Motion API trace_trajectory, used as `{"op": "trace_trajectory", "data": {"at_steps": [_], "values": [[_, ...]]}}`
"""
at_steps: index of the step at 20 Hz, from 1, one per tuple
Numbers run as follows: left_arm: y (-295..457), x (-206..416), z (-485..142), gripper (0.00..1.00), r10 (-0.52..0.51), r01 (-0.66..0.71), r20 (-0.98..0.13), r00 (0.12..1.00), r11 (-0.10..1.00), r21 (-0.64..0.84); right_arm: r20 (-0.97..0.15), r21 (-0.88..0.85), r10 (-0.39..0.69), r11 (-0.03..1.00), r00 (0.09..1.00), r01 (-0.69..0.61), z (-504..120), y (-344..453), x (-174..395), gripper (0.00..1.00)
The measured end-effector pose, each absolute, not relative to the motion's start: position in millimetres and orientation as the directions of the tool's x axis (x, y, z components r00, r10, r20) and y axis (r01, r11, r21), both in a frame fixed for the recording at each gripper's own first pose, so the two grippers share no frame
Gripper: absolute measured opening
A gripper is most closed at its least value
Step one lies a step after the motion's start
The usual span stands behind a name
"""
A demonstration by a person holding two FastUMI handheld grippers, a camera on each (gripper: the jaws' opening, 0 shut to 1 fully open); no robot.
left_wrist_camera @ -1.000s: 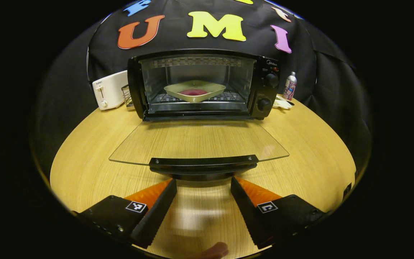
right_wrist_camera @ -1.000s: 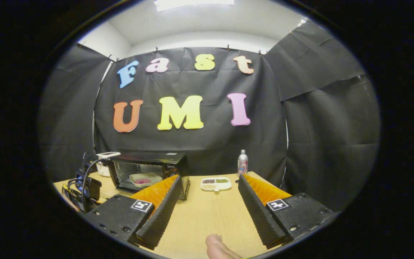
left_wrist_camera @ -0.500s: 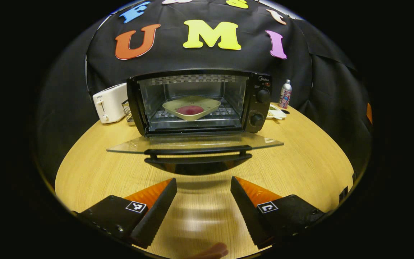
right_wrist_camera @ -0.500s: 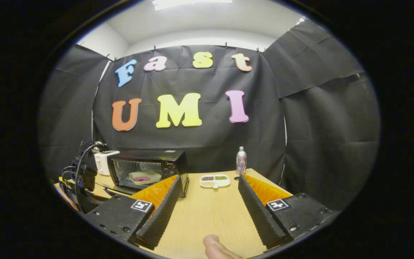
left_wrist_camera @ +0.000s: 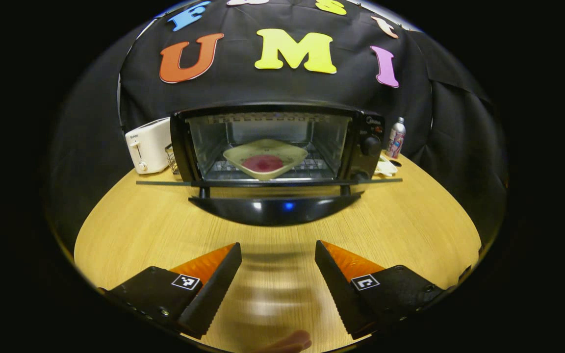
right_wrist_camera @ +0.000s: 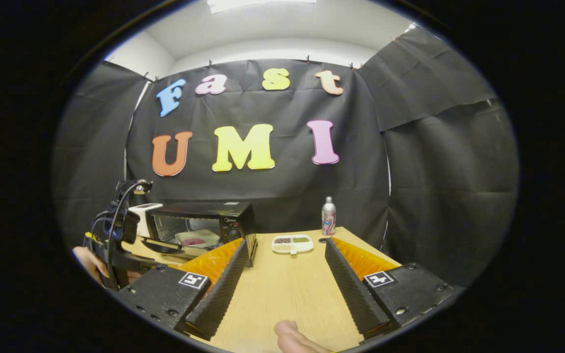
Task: Open the electric oven with the left hand, put the food in, and close the electric oven.
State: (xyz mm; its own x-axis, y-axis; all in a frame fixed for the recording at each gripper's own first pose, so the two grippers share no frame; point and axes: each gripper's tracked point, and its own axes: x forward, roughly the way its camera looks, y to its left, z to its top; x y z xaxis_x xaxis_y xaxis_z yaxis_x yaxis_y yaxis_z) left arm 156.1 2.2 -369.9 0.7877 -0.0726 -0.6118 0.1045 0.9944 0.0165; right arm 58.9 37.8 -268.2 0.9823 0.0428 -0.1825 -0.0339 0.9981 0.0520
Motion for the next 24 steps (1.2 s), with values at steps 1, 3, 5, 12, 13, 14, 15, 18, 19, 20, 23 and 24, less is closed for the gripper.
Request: {"op": "trace_trajectory", "data": {"at_steps": [1,3,5,12,13,14,15,18,19,20,23,24], "values": [[4.9,164.2,-363.0,0.96,-0.066,0.098,-0.606,0.793,0.995,0.021,-0.179,0.043,0.035,0.999,0.983,-0.028,-266.7,36.6,57.4,0.96],[7.8,179.3,-346.8,0.96,-0.056,0.095,-0.59,0.806,0.995,0.036,-0.17,0.029,0.029,0.999,0.985,-0.024,-260.7,36.0,53.0,0.96],[9.3,191.4,-326.3,0.97,-0.044,0.073,-0.545,0.837,0.997,0.031,-0.158,0.026,0.03,0.999,0.987,-0.026,-251.5,37.1,46.6,0.96],[-5.7,132.2,-241.5,0.95,-0.085,0.086,-0.393,0.915,0.996,-0.016,-0.19,0.033,-0.001,0.999,0.982,0.007,-229.8,34.1,18.4,0.96],[-9.6,116.1,-231.0,0.95,-0.088,0.087,-0.369,0.925,0.996,-0.02,-0.195,0.047,0.014,0.999,0.981,-0.005,-223.5,36.3,14.0,0.96],[-8.7,100.5,-220.4,0.95,-0.076,0.072,-0.347,0.935,0.997,-0.024,-0.199,0.057,0.026,0.998,0.98,-0.015,-217.0,38.1,9.4,0.96],[-8.1,84.0,-208.3,0.95,-0.063,0.058,-0.322,0.944,0.998,-0.028,-0.2,0.072,0.043,0.997,0.979,-0.029,-210.8,40.1,5.8,0.96],[-6.5,37.7,-164.7,0.95,-0.024,0.023,-0.224,0.974,1.0,-0.007,-0.212,0.087,0.08,0.994,0.974,-0.063,-193.8,42.3,-3.3,0.96],[-8.1,25.6,-149.7,0.95,-0.028,0.028,-0.185,0.982,1.0,-0.002,-0.218,0.09,0.092,0.993,0.972,-0.073,-189.2,42.1,-6.5,0.96],[-11.6,12.7,-138.9,0.95,-0.033,0.032,-0.158,0.987,0.999,-0.009,-0.223,0.09,0.103,0.992,0.969,-0.084,-184.4,42.4,-10.7,0.96],[-11.4,-17.0,-105.4,0.95,-0.041,0.038,-0.078,0.996,0.999,-0.033,-0.224,0.118,0.13,0.987,0.966,-0.105,-171.8,40.8,-21.4,1.0],[-11.7,-26.6,-100.0,0.95,-0.047,0.045,-0.056,0.997,0.998,-0.041,-0.211,0.125,0.115,0.988,0.971,-0.09,-166.3,35.5,-23.4,0.96]]}}
